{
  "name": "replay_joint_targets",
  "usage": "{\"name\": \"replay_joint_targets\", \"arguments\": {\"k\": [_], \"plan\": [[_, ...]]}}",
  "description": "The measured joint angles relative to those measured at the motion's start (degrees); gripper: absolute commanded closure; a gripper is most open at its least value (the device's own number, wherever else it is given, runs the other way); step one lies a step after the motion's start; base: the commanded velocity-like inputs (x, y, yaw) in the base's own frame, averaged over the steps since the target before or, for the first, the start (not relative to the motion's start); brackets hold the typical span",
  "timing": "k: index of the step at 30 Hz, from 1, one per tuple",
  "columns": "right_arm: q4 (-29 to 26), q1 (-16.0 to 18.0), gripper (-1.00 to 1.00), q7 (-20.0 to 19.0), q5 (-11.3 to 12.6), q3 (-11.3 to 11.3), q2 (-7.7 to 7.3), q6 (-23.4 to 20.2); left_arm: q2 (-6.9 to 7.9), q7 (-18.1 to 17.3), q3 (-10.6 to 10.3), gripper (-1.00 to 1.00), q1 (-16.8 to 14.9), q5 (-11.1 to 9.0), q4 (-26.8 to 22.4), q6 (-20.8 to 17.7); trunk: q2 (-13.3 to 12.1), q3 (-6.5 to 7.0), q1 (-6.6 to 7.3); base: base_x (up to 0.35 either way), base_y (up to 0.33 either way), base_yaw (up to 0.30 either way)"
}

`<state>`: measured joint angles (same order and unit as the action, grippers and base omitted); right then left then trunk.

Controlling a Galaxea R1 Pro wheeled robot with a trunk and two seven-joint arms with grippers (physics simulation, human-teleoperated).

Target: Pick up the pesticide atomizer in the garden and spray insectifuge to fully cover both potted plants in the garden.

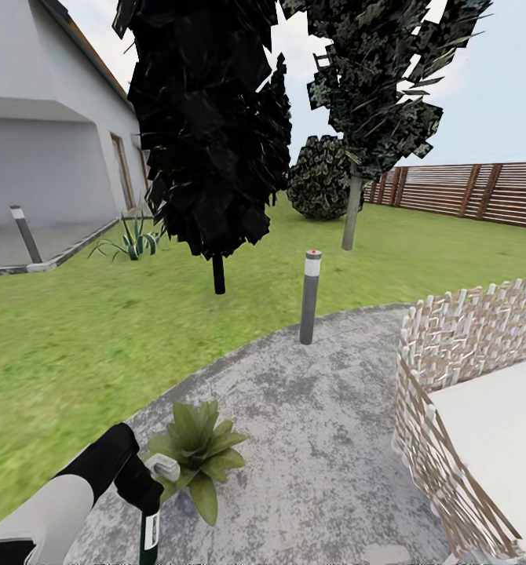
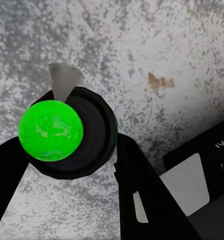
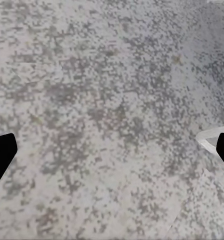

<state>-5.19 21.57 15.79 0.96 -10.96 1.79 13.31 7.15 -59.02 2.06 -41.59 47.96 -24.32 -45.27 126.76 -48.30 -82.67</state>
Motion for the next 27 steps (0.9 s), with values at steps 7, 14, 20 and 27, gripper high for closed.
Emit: {"name": "replay_joint_targets", "arguments": {"k": [7,14,20,27], "plan": [[-0.1,0.0,-1.00,0.1,0.1,0.0,0.40,0.0,-0.01,-0.1,0.0,1.00,-0.1,0.0,0.0,-0.1,2.8,-1.26,-1.54,0.000,0.000,0.000],[-0.1,0.0,-1.00,0.1,0.2,0.1,0.40,0.0,-0.07,-0.1,0.0,1.00,-0.2,0.0,0.0,-0.1,5.6,-2.97,-3.08,0.000,0.000,0.000],[-0.1,0.0,-1.00,0.1,0.2,0.1,0.25,0.0,0.01,-0.1,0.0,1.00,-0.3,0.0,0.0,-0.1,7.6,-4.41,-4.18,0.000,0.000,0.000],[-0.1,0.0,-1.00,0.1,0.1,0.0,-0.04,0.1,0.17,0.0,-0.3,1.00,-0.4,0.0,0.0,-1.6,7.6,-4.69,-4.18,0.000,0.000,0.000]]}}
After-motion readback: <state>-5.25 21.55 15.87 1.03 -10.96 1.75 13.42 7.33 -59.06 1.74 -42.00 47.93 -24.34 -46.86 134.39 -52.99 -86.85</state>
